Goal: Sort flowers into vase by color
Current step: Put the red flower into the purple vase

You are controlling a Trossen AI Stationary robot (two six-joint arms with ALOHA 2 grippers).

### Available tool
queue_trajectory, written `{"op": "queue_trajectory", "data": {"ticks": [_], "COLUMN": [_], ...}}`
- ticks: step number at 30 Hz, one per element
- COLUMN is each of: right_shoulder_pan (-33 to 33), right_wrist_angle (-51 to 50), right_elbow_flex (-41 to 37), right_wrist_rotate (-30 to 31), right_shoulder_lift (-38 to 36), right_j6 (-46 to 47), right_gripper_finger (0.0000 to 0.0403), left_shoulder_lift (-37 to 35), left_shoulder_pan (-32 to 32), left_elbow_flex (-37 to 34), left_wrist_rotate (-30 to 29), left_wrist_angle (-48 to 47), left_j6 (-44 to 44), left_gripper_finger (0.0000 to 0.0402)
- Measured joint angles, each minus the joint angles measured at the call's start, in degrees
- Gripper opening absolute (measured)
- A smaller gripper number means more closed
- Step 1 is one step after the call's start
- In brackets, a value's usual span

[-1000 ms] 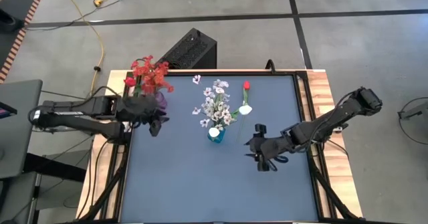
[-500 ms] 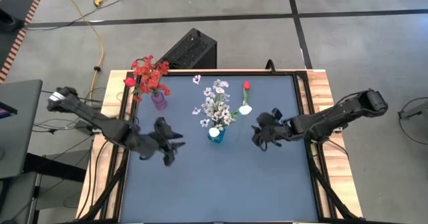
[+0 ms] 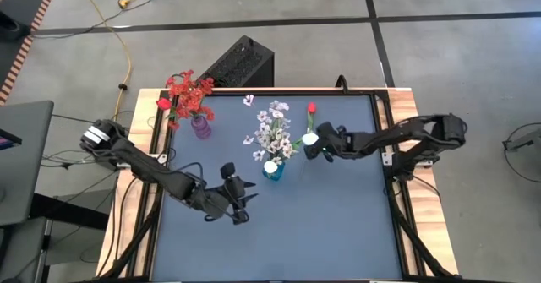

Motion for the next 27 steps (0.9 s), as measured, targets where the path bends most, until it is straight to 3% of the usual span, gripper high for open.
{"op": "queue_trajectory", "data": {"ticks": [16,19,25,27], "right_shoulder_pan": [-5.36,-5.77,-5.90,-5.68], "right_wrist_angle": [2.41,0.16,-2.85,-3.65], "right_elbow_flex": [7.39,8.10,7.92,7.77], "right_wrist_rotate": [-0.10,-0.18,-1.32,-1.46], "right_shoulder_lift": [14.17,14.91,12.48,10.95], "right_j6": [-4.09,-4.53,-7.88,-9.62], "right_gripper_finger": [0.0208,0.0174,0.0045,0.0020], "left_shoulder_lift": [0.31,0.33,0.34,0.34], "left_shoulder_pan": [0.06,0.06,0.17,0.17], "left_elbow_flex": [0.00,0.00,0.00,0.00], "left_wrist_rotate": [-1.96,-1.96,-1.99,-1.99], "left_wrist_angle": [1.41,1.41,1.42,1.41], "left_j6": [-0.53,-0.53,-0.56,-0.58], "left_gripper_finger": [0.0130,0.0130,0.0130,0.0130]}}
